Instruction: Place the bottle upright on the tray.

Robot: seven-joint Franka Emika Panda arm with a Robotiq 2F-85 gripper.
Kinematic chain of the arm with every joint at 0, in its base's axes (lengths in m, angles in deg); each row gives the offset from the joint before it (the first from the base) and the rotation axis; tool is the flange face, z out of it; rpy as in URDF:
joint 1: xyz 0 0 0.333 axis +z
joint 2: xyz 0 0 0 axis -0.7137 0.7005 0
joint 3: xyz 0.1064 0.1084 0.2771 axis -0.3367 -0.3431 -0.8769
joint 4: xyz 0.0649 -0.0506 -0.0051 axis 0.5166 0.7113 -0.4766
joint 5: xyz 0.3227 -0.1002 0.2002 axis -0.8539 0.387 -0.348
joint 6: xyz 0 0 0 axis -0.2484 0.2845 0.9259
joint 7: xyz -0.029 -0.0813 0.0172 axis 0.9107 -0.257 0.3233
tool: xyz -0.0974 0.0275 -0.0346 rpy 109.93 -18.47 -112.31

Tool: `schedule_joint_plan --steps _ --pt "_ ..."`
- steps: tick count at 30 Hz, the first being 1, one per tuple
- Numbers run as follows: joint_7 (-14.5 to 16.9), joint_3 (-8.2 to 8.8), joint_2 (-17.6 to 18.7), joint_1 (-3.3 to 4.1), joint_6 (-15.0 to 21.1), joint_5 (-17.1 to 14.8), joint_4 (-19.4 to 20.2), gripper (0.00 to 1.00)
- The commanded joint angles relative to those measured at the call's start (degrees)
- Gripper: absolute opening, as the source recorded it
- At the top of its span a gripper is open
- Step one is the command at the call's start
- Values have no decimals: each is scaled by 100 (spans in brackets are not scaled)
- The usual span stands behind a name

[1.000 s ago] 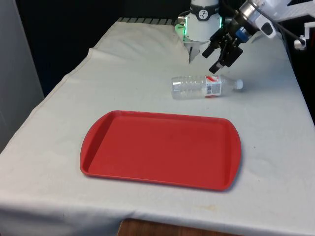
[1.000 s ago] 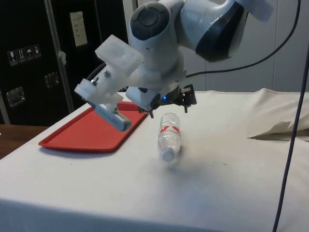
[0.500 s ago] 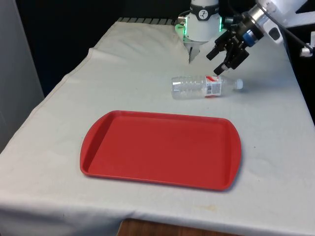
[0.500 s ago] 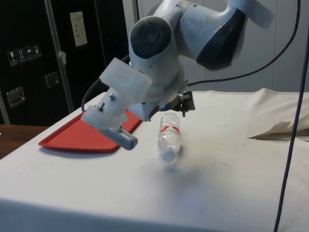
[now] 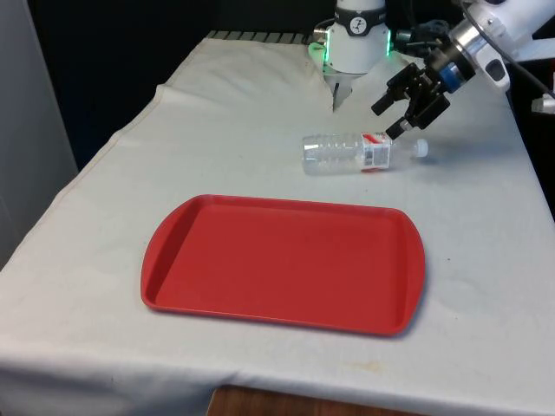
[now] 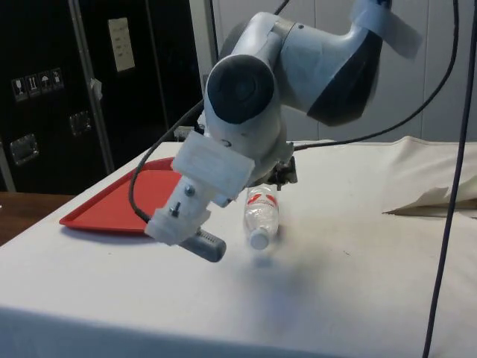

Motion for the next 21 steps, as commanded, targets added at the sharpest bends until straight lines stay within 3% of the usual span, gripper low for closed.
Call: schedule_joint_plan --steps 1,5,6,7,11,21 --pt "-120 -6 57 46 -80 97 -29 100" --pt "-327 -74 189 57 -195 246 -69 100" --pt "-264 -86 160 11 -143 195 -34 100" --pt "-367 -86 223 57 -218 281 -74 100" --pt "-561 -138 378 57 -309 430 -115 100" --pt "-859 -120 665 29 -264 705 -160 100"
